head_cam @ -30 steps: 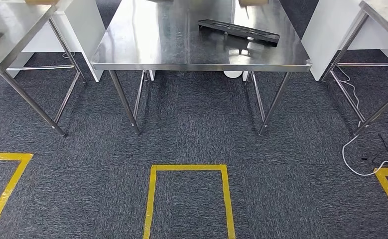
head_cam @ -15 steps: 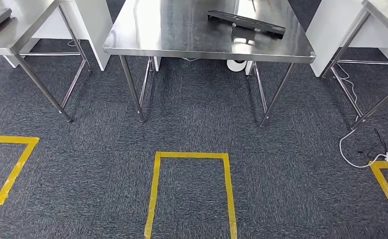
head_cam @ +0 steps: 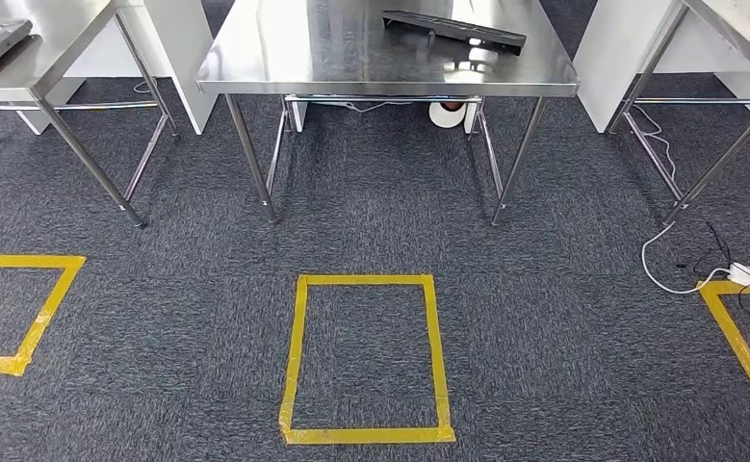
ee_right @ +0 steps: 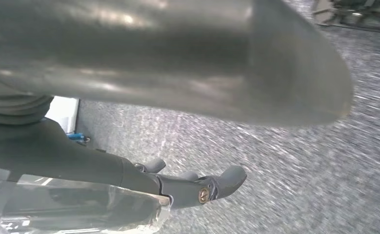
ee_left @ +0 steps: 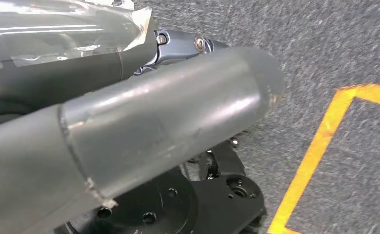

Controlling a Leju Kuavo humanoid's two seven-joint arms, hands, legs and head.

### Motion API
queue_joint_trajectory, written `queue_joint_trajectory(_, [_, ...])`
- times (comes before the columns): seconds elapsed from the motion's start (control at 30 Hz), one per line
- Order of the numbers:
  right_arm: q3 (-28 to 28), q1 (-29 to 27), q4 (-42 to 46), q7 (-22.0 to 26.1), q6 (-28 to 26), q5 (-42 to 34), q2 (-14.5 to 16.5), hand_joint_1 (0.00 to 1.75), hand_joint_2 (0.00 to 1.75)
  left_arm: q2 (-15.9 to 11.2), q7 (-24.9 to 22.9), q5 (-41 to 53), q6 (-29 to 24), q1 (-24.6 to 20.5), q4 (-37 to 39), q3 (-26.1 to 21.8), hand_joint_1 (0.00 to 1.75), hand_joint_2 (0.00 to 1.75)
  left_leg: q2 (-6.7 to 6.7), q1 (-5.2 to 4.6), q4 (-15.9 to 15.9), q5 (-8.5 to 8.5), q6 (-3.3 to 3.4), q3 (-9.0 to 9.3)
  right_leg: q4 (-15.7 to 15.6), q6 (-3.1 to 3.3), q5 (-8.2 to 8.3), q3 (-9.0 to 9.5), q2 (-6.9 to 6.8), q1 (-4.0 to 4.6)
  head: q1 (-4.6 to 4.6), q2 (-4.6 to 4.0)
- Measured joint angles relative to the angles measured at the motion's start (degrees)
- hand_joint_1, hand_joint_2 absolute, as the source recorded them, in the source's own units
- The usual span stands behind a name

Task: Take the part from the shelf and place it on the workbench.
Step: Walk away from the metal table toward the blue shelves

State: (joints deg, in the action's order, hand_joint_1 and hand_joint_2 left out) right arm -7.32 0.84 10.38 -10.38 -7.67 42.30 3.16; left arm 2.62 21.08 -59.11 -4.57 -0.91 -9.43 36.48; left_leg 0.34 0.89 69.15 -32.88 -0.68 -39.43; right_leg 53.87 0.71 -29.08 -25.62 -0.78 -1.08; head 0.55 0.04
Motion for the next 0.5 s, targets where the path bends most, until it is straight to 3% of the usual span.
queue_joint_trajectory(0.03, [0.0, -0.02, 0.0, 0.0, 0.0, -0.01, 0.01, 0.0, 0.0, 0.0, 0.01, 0.02, 0.01, -0.01, -0.01, 0.09, 0.0, 0.0, -0.06, 0.05, 3.51, -1.25, -0.16, -0.36, 0.14, -0.01, 0.72, -1.0, -0.08, 0.12, 0.02, 0.0])
queue_joint_trajectory(0.07, [0.0, -0.02, 0.0, 0.0, 0.0, -0.01, 0.02, 0.0, 0.0, -0.01, 0.01, 0.03, 0.01, -0.02, -0.01, 0.16, 0.0, 0.0, -0.11, 0.13, 5.45, -0.96, -0.24, -0.02, 0.37, -0.1, 1.36, -2.01, -0.12, 0.19, 0.02, 0.0])
queue_joint_trajectory(0.1, [0.0, -0.01, 0.0, 0.0, 0.0, -0.01, 0.03, 0.0, 0.0, -0.01, 0.01, 0.03, 0.01, -0.02, -0.01, 0.21, 0.0, 0.0, -0.16, 0.22, 5.42, 0.39, -0.26, 1.24, 0.67, -0.29, 1.92, -2.95, -0.14, 0.21, 0.04, 0.0])
queue_joint_trajectory(0.17, [0.0, 0.0, 0.0, 0.0, 0.0, -0.01, 0.03, 0.0, 0.0, -0.02, 0.01, 0.03, 0.0, -0.08, -0.07, 0.23, 0.0, 0.0, -0.27, 0.48, -0.8, 2.97, -0.16, 6.95, 1.58, -0.81, 2.89, -4.69, -0.1, 0.18, 0.07, 0.0])
queue_joint_trajectory(0.23, [0.0, 0.0, 0.0, 0.0, 0.0, -0.02, 0.03, 0.0, 0.0, -0.03, 0.01, 0.04, 0.0, -0.19, -0.15, 0.23, 0.0, 0.0, -0.52, 0.47, -9.3, 2.54, 0.05, 13.0, 2.6, -1.52, 3.69, -6.12, -0.09, 0.39, 0.04, 0.0])
queue_joint_trajectory(0.27, [0.0, 0.03, 0.0, 0.0, 0.0, -0.02, 0.03, 0.0, 0.0, -0.03, 0.02, 0.04, 0.0, -0.22, -0.17, 0.23, 0.0, 0.0, -0.65, 0.32, -11.78, 1.81, 0.22, 14.44, 2.9, -1.96, 4.13, -6.63, -0.13, 0.47, 0.05, 0.0])
queue_joint_trajectory(0.33, [0.0, 0.01, -0.01, 0.02, -0.01, 0.0, 0.04, 0.0, 0.0, -0.04, 0.03, 0.06, 0.02, -0.17, -0.2, 0.25, 0.0, 0.0, -0.63, -0.06, -13.16, 1.72, 1.11, 14.19, 3.0, -2.91, 5.15, -7.48, -0.2, 0.59, -0.04, 0.0])
queue_joint_trajectory(0.4, [-0.01, -0.1, -0.04, 0.13, -0.07, 0.18, 0.01, 0.0, 0.0, 0.02, 0.04, 0.08, 0.03, -0.12, -0.24, 0.27, 0.0, 0.0, -0.38, -0.23, -13.43, 2.84, 2.46, 12.68, 4.32, -3.12, 4.03, -8.8, -0.01, 0.5, 0.02, 0.0])
queue_joint_trajectory(0.43, [-0.01, -0.17, -0.05, 0.21, -0.1, 0.38, 0.02, 0.0, 0.0, 0.03, 0.06, 0.07, 0.03, -0.1, -0.26, 0.26, 0.0, 0.0, -0.31, -0.22, -13.6, 3.52, 3.06, 11.76, 6.24, -2.84, 2.09, -9.75, 0.1, 0.49, -0.01, 0.0])
queue_joint_trajectory(0.5, [0.02, -0.26, -0.07, 0.46, -0.13, 1.13, 0.07, 0.0, 0.0, -0.04, 0.15, -0.18, -0.06, -0.05, -0.3, 0.24, 0.0, 0.0, -0.41, -0.35, -13.58, 4.84, 3.57, 9.94, 13.02, -2.05, -3.2, -11.77, 0.28, 0.41, -0.15, 0.0])
